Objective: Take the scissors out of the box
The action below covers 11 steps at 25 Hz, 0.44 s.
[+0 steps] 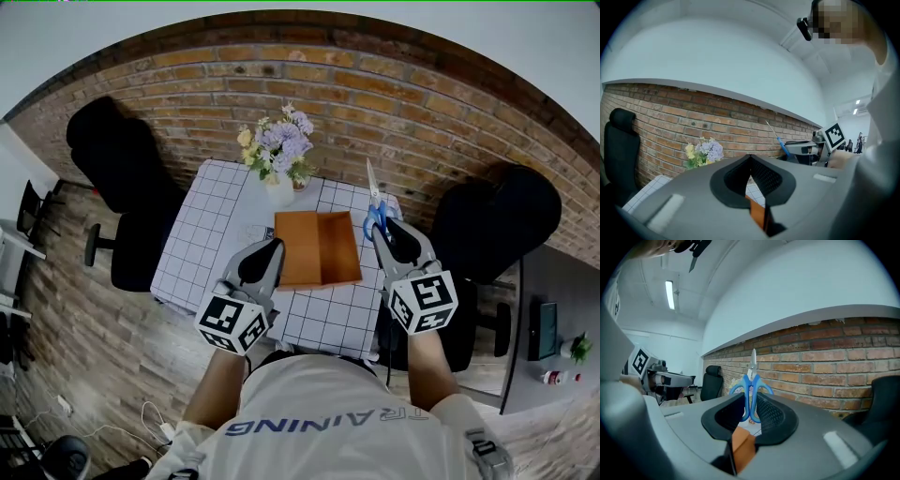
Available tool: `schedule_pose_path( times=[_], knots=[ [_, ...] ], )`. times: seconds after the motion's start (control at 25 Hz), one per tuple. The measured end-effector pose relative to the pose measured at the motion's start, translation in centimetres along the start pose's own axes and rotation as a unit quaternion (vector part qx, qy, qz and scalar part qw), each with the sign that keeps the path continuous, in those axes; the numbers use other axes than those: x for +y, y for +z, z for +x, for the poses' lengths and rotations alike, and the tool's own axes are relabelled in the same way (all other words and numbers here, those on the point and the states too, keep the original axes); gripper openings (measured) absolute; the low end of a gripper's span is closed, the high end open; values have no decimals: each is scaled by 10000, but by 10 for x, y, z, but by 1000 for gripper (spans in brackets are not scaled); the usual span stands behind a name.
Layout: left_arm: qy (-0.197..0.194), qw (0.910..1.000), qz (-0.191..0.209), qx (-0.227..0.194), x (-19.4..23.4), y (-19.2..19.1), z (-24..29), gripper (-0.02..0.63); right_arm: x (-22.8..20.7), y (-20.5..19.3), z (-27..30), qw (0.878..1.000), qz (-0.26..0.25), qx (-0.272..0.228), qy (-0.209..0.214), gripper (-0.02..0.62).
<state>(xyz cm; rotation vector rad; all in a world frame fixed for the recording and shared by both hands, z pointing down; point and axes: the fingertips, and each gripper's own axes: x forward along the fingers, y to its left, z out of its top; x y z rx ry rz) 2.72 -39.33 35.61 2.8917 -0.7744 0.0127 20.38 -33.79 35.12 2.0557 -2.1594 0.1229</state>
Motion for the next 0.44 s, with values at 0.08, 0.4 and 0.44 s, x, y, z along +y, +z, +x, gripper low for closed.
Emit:
schedule_pose_path(
  times=[0.08,0.4,0.44],
  knots=[
    [19,10000,15,0,0,0,0,3,0,-3,1,9999,-94,51,-44,98],
    [32,10000,1,-17,0,0,-4,3,2,-14,4,9998,-69,184,-49,99],
    [31,10000,-1,-19,0,0,-4,3,2,-14,3,9998,-62,185,-47,100]
  ],
)
